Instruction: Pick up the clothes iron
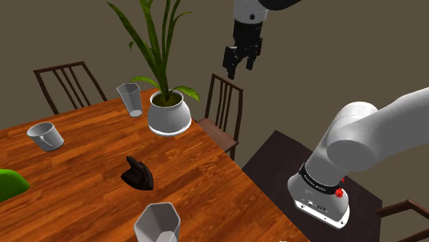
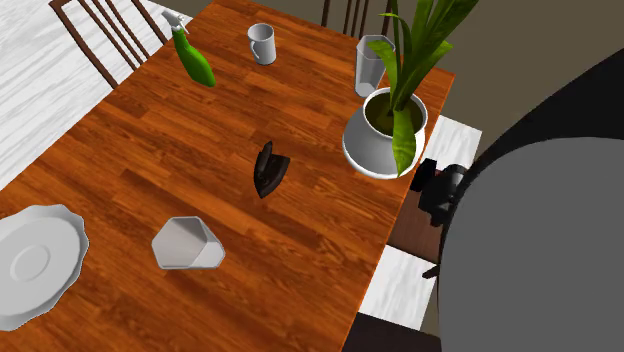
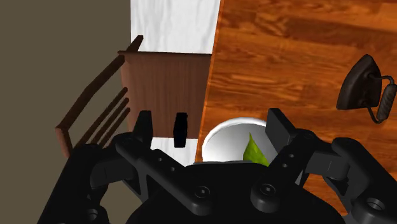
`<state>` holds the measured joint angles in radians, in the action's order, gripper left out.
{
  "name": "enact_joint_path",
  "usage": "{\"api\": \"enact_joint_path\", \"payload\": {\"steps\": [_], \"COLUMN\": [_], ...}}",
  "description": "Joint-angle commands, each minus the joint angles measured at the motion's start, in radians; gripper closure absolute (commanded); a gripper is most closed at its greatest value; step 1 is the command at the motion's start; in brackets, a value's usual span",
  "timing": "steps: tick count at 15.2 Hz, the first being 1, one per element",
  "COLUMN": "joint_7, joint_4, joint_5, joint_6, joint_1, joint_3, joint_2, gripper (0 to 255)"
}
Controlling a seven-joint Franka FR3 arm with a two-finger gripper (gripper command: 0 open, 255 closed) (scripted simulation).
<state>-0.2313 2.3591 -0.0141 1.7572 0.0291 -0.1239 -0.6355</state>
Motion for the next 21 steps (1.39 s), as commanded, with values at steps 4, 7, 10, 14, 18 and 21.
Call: {"api": "enact_joint_path", "payload": {"steps": [4,7,10,14,18,21], "joint_7": [-0.098,-0.156,-0.216,-0.301,-0.392,-0.461], "joint_4": [-0.029,-0.052,-0.086,-0.149,-0.231,-0.307], "joint_5": [0.027,0.031,0.025,-0.001,-0.050,-0.098], "joint_6": [0.096,0.152,0.204,0.262,0.307,0.328], "joint_1": [0.021,0.031,0.039,0.049,0.066,0.087], "joint_3": [-0.082,-0.128,-0.173,-0.227,-0.270,-0.292], "joint_2": [0.136,0.223,0.317,0.454,0.600,0.716], "gripper": [0,0,0,0,0,0]}}
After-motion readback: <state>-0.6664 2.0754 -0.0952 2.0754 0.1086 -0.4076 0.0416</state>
